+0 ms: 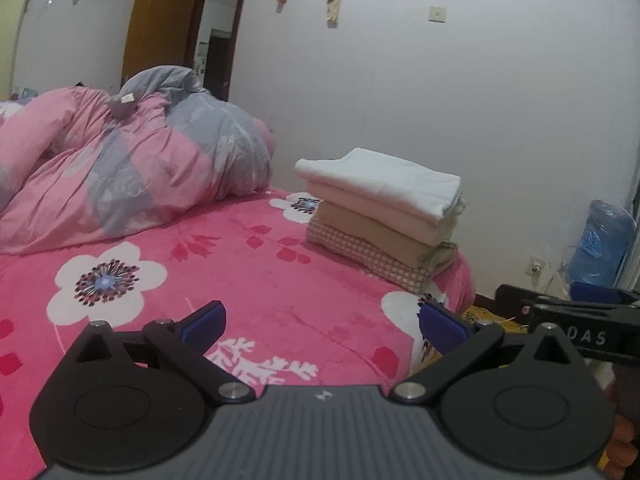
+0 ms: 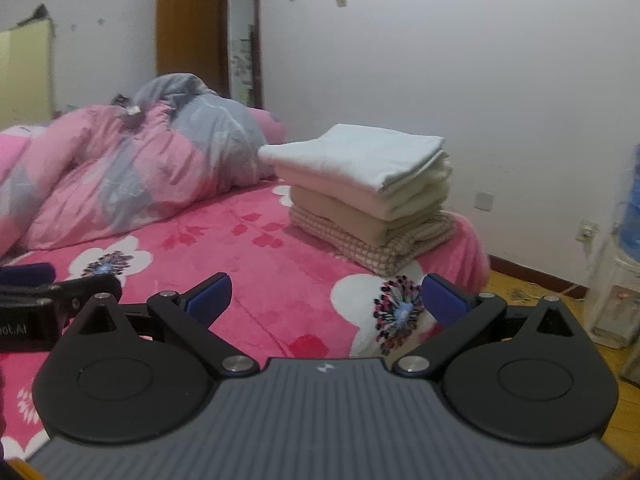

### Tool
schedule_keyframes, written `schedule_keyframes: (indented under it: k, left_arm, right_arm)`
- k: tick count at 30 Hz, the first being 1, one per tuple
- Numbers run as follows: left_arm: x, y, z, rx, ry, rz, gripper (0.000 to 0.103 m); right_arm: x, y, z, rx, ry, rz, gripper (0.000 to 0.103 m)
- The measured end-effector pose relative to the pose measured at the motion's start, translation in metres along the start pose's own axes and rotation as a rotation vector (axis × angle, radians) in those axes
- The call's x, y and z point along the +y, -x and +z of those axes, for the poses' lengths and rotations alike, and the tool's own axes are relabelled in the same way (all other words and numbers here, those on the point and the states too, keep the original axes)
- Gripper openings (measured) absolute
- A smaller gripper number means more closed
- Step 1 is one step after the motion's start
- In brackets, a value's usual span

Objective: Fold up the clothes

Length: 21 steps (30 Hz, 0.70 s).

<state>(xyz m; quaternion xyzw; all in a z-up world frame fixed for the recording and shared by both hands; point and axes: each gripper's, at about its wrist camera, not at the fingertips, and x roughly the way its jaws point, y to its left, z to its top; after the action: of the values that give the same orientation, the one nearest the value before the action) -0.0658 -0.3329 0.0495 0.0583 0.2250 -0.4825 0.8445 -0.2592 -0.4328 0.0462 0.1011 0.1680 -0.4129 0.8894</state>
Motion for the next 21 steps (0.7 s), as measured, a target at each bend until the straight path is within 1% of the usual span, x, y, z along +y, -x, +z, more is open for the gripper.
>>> schedule_keyframes:
  k: [3, 5, 9, 11, 15, 21]
  left_arm:
    - [0.002, 0.001, 0.002, -0.012, -0.019, 0.039, 0.103]
    - [0.001, 0.001, 0.004, -0.018, -0.046, 0.061, 0.103]
    - [-0.002, -0.001, 0.007, -0.007, -0.062, 0.057, 0.103]
    - [-0.002, -0.001, 0.008, -0.017, -0.060, 0.063, 0.103]
    - [0.000, -0.002, 0.009, -0.018, -0.044, 0.088, 0.103]
    - [0.002, -0.005, 0.011, -0.012, -0.037, 0.101, 0.103]
  right_arm:
    - [0.009, 0.004, 0.005, -0.002, -0.001, -0.044, 0.102]
    - [0.010, 0.005, 0.009, -0.001, -0.017, -0.046, 0.102]
    - [0.003, 0.005, 0.020, 0.038, -0.078, -0.015, 0.102]
    - [0.001, 0.005, 0.024, 0.041, -0.088, -0.040, 0.102]
    - [0.002, 0.007, 0.025, 0.011, -0.072, -0.095, 0.102]
    - [0.007, 0.005, 0.022, -0.003, -0.012, -0.136, 0.102]
